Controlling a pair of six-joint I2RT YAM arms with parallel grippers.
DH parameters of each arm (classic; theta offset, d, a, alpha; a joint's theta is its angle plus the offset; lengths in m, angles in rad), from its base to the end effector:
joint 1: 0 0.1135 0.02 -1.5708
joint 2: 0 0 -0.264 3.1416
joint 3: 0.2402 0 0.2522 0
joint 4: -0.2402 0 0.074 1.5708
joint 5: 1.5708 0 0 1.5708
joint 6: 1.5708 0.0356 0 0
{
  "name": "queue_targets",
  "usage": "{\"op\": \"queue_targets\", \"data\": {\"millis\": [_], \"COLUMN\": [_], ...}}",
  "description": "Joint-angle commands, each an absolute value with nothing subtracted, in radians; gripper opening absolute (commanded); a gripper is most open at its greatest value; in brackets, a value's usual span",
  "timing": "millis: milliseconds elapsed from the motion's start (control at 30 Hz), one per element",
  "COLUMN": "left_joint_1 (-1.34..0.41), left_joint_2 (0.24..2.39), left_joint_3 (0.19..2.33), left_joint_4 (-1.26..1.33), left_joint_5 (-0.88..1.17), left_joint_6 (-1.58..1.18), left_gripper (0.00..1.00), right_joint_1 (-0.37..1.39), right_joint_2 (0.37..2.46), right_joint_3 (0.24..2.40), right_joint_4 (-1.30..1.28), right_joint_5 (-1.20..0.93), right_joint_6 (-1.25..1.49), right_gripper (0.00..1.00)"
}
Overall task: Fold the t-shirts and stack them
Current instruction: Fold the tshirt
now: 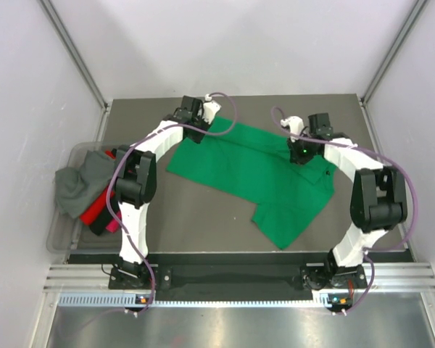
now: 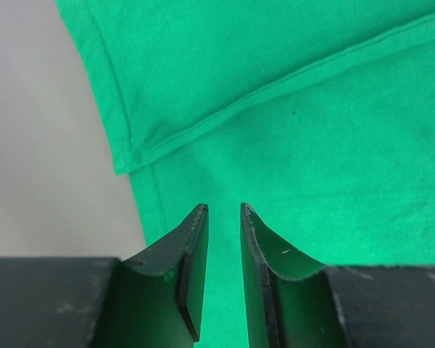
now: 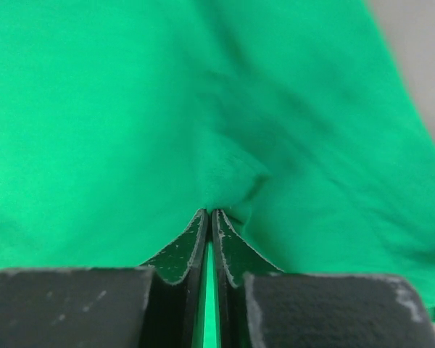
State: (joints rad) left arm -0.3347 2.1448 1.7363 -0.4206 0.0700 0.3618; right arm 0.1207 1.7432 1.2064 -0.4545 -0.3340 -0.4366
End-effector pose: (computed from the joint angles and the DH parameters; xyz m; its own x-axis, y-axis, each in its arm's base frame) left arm 0.4582 -0.1620 0.2122 -0.5195 0.5545 -0.6501 0.5947 0.7809 0.1909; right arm 0.3614 0.0556 0.2098 -0.6293 -0.4787 -0.6122 -0.6158 0.7877 0.0170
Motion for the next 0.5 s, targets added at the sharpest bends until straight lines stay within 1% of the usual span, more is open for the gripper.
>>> {"op": "queue_targets", "data": {"millis": [0, 33, 100, 200, 233, 367, 467], "left_joint_1": [-0.337, -0.337, -0.337, -0.337, -0.337, -0.336, -0.334], "left_joint_2": [2.059, 2.054, 2.048, 2.052, 2.056, 2.092, 2.161], "left_joint_3": [1.715, 1.706, 1.695, 1.697, 1.701, 1.738, 1.836], "left_joint_4": [-0.416, -0.414, -0.408, -0.411, -0.408, -0.416, -0.46], "left_joint_5": [0.052, 0.049, 0.048, 0.043, 0.041, 0.031, 0.015], "left_joint_6": [0.368, 0.368, 0.37, 0.371, 0.371, 0.38, 0.387], "left_gripper": [0.29, 0.29, 0.29, 0.29, 0.29, 0.3, 0.3], "right_joint_1": [0.224, 0.266, 0.279, 0.227, 0.175, 0.065, 0.014], "right_joint_2": [1.6, 1.541, 1.476, 1.494, 1.532, 1.638, 1.71], "right_joint_3": [1.158, 1.138, 1.1, 1.146, 1.163, 1.241, 1.264], "right_joint_4": [-0.446, -0.442, -0.405, -0.413, -0.417, -0.428, -0.41], "right_joint_5": [-0.36, -0.357, -0.308, -0.267, -0.271, -0.313, -0.29], "right_joint_6": [-0.4, -0.399, -0.396, -0.396, -0.39, -0.379, -0.388], "right_gripper": [0.14, 0.23, 0.38, 0.39, 0.39, 0.37, 0.36]}}
